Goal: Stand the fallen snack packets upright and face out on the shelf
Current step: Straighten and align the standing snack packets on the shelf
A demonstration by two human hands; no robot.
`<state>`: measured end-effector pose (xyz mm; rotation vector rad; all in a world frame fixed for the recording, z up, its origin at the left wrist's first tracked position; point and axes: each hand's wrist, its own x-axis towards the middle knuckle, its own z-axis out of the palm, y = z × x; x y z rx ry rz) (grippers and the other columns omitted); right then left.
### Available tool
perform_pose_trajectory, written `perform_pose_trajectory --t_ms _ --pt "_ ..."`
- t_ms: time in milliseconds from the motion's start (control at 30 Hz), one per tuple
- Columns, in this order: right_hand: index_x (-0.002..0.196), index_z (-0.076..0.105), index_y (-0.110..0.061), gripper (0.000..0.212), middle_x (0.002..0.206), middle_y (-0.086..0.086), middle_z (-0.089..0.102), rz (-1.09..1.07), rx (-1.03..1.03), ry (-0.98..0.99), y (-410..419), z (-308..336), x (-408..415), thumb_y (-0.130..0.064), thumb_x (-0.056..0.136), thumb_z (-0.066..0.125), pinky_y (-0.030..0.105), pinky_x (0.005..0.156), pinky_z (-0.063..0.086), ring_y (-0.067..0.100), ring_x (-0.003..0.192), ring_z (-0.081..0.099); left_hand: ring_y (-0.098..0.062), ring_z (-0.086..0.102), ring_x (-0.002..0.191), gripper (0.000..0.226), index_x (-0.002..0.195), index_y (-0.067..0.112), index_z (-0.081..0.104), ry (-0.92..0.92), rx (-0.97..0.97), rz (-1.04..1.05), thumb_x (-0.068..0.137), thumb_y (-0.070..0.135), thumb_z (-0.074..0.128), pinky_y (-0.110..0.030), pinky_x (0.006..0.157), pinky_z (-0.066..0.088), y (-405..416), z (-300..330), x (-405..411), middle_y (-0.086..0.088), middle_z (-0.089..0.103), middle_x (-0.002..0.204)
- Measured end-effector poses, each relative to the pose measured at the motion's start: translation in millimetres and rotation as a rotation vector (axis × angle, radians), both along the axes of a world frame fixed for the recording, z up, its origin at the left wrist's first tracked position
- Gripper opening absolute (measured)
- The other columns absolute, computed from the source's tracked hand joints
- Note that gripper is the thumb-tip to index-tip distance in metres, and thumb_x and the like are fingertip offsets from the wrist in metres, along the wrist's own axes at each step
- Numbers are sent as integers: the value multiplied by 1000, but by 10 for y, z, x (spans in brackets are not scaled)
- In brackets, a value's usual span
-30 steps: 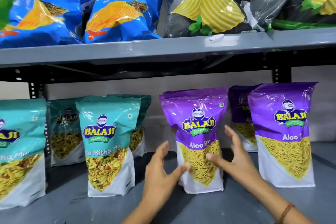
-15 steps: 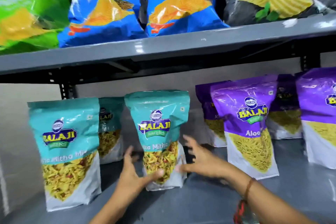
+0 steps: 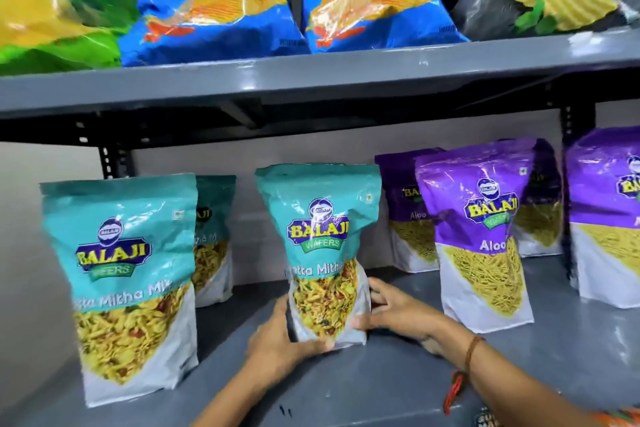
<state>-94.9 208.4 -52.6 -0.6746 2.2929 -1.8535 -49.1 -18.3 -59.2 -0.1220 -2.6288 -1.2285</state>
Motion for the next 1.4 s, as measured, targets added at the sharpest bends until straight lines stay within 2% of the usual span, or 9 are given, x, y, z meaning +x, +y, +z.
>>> perform_pose_trajectory --t_ms 200,367,467,600,767,967,1100,1267,1400 --pt "119 60 -24 46 126 4 67 -17 -64 -52 77 46 -33 -14 77 77 41 110 43 18 121 61 1 69 101 74 132 21 52 -60 465 -174 68 40 81 -14 82 53 -8 43 49 4 68 124" --pt "128 55 -20 48 128 1 64 -70 -176 -29 81 118 -72 -21 83 71 26 93 46 13 119 60 -13 65 115 29 118 20 67 27 642 -129 94 30 53 -26 100 50 14 110 53 -1 71 124" --pt "123 55 -22 44 130 3 57 -277 -259 189 25 161 -12 -12 84 71 27 94 42 20 123 54 1 63 101 31 125 15 61 184 643 13 95 14 57 -11 82 51 74 119 136 -1 66 127" --pt "122 54 -26 48 121 -16 51 -583 -337 699 -150 382 380 -19 78 71 31 96 47 18 118 52 -4 58 119 36 126 23 59 551 609 226 91 16 62 -28 102 45 5 233 378 7 63 129" --pt "118 57 -23 42 118 -10 50 -482 -232 1065 -811 643 989 -29 76 62 17 105 33 6 117 47 -15 53 121 50 130 20 53 938 423 559 83 35 63 -35 102 44 -644 494 752 1 56 129" --pt "137 32 -39 80 140 -8 43 -74 46 666 -1791 496 805 -47 69 75 29 105 44 7 123 48 -19 35 135 121 150 28 15 622 334 650 54 64 79 -43 109 32 -1553 367 978 -9 25 153" --pt "146 14 -32 125 154 -3 31 57 135 274 -2256 132 451 -64 45 80 44 115 35 17 139 36 -23 49 129 163 153 25 3 187 343 348 18 71 82 -38 108 40 -2041 206 906 -5 45 144" --pt "139 32 -24 100 135 -3 56 116 50 80 -2517 -139 341 -30 56 89 43 108 45 14 123 56 17 66 88 105 110 32 50 92 363 69 18 67 87 -3 68 51 -2232 6 814 18 71 102" --pt "123 51 -21 78 126 2 66 127 3 31 -2567 -117 385 -20 55 90 44 107 47 17 118 61 4 68 102 90 121 33 53 74 320 42 42 52 91 -22 91 55 -2385 -62 715 21 73 110"
